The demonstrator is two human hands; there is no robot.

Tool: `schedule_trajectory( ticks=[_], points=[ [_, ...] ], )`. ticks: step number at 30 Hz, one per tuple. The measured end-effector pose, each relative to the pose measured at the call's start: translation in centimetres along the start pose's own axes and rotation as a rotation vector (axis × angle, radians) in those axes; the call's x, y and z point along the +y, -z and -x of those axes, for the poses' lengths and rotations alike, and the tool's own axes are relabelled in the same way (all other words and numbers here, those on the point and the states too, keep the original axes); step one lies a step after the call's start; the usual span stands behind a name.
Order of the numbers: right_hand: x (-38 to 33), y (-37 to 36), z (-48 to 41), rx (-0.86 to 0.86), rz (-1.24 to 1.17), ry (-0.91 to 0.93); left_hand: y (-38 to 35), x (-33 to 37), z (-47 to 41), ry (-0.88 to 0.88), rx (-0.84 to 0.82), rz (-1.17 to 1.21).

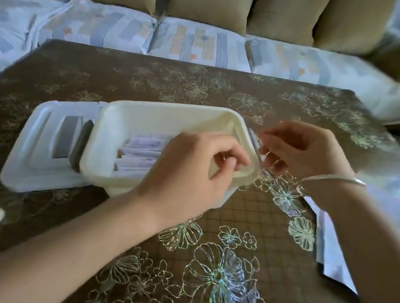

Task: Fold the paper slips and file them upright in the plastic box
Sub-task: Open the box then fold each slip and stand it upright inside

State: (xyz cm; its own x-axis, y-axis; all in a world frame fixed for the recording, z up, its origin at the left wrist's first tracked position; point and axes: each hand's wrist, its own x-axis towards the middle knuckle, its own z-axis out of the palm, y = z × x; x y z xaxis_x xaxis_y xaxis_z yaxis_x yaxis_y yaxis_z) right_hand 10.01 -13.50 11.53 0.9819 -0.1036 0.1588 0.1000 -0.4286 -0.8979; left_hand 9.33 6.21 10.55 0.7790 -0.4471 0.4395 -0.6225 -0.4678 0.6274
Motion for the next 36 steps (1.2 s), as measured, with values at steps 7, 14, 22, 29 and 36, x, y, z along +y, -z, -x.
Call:
schedule_trajectory(
  ticks=[7, 14, 22, 29, 36],
  points=[
    [11.8, 4.0, 10.1, 0.332, 0.618, -0.092, -10.1, 5.2, 4.9, -0.03, -0.058, 0.019],
    [13.9, 3.2, 14.2, 0.006, 1.205, -0.269, -13.3, 4.0, 8.7, 0.189, -0.108, 0.084],
    [10.5, -2.7, 18.1, -0.144, 0.796, 0.072, -10.1, 0.2, 11.6, 0.196, -0.115, -0.059],
    [8.5, -6.6, 19.8, -0.138, 0.249, 0.042, -8.3, -1.7, 15.8, 0.08, -0.212, -0.099],
    [10.8, -3.4, 19.0, -0.179, 0.582, 0.28, -7.4, -3.0, 15.2, 0.005, -0.269, -0.237]
  ],
)
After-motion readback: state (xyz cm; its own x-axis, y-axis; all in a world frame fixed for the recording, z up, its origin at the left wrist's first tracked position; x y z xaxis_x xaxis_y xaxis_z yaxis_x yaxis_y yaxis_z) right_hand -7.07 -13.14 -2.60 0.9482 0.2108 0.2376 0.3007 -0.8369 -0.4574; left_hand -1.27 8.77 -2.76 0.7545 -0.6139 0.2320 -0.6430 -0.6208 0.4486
